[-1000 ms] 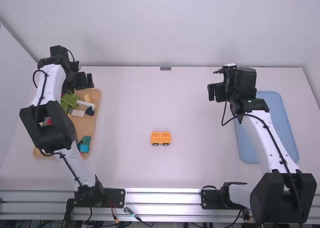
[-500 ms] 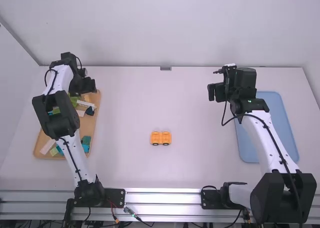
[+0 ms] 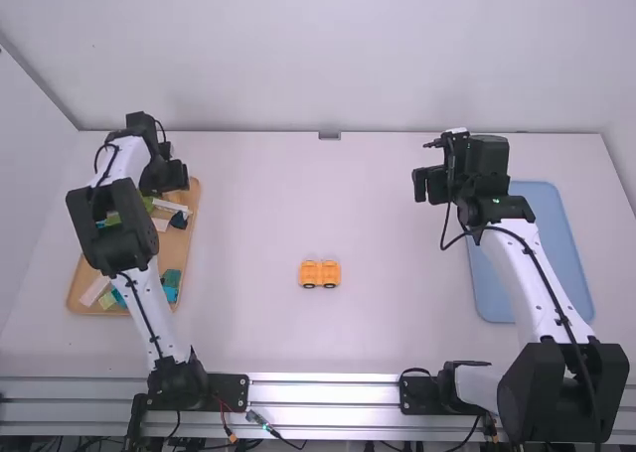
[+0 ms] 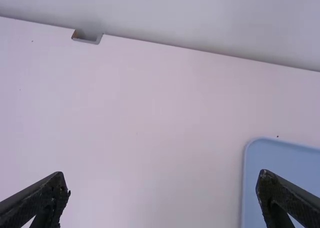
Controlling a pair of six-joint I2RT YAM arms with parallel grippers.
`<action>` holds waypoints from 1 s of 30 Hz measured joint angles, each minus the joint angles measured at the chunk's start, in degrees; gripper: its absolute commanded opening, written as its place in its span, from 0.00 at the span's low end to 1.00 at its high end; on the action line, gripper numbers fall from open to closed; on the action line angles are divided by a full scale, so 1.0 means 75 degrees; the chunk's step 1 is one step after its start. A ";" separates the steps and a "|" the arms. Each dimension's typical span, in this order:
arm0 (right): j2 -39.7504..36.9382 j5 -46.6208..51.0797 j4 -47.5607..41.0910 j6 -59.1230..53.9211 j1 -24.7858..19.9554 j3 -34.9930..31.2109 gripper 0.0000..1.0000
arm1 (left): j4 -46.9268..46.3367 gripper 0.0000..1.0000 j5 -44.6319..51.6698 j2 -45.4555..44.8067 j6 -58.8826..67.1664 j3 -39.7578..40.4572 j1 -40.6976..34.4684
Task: Assemble lego blocks to make yellow taxi
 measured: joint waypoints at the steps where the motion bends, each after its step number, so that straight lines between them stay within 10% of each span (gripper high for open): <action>1: 0.0000 0.0003 0.0003 0.0006 0.0000 0.0000 0.99 | 0.0070 0.68 -0.0003 -0.0003 -0.0003 -0.0038 0.0000; 30: 0.0000 0.0000 -0.0117 -0.0020 0.0000 0.0000 0.99 | 0.1000 0.51 -0.0003 0.0000 0.0003 -0.0924 0.0047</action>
